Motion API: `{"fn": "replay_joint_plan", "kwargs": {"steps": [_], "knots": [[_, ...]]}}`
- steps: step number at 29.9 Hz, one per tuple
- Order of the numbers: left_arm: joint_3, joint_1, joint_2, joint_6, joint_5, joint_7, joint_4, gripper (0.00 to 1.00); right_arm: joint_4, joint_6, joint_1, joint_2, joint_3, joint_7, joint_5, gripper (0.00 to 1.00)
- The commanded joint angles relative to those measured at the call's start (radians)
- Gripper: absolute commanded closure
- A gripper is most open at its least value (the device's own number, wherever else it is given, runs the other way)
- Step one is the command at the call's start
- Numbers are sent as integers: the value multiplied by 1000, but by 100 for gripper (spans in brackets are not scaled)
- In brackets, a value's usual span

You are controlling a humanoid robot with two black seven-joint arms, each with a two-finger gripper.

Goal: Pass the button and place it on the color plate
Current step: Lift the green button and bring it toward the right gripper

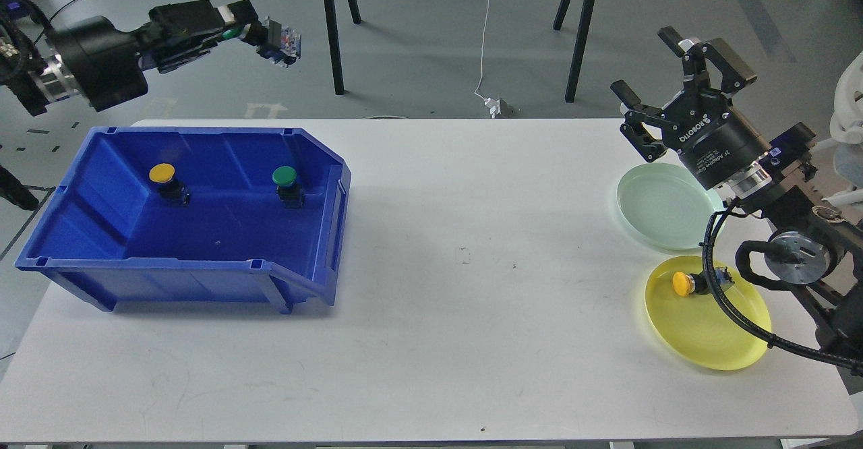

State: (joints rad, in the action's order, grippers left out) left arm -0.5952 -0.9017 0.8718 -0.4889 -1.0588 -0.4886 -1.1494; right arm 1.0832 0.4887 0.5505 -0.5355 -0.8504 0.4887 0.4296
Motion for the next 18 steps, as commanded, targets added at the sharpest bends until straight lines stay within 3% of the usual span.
{"fn": "replay_joint_plan", "kwargs": {"steps": [1, 10, 18], "knots": [[-15, -5, -143, 0, 56, 0, 17, 74, -2, 0, 6, -1, -1, 0, 0, 13], [-75, 20, -508, 0, 65, 0, 144, 74, -2, 0, 54, -3, 1, 0, 0, 12], [-89, 58, -648, 0, 56, 0, 194, 74, 4, 0, 62, -1, 25, 0, 0, 10]]}}
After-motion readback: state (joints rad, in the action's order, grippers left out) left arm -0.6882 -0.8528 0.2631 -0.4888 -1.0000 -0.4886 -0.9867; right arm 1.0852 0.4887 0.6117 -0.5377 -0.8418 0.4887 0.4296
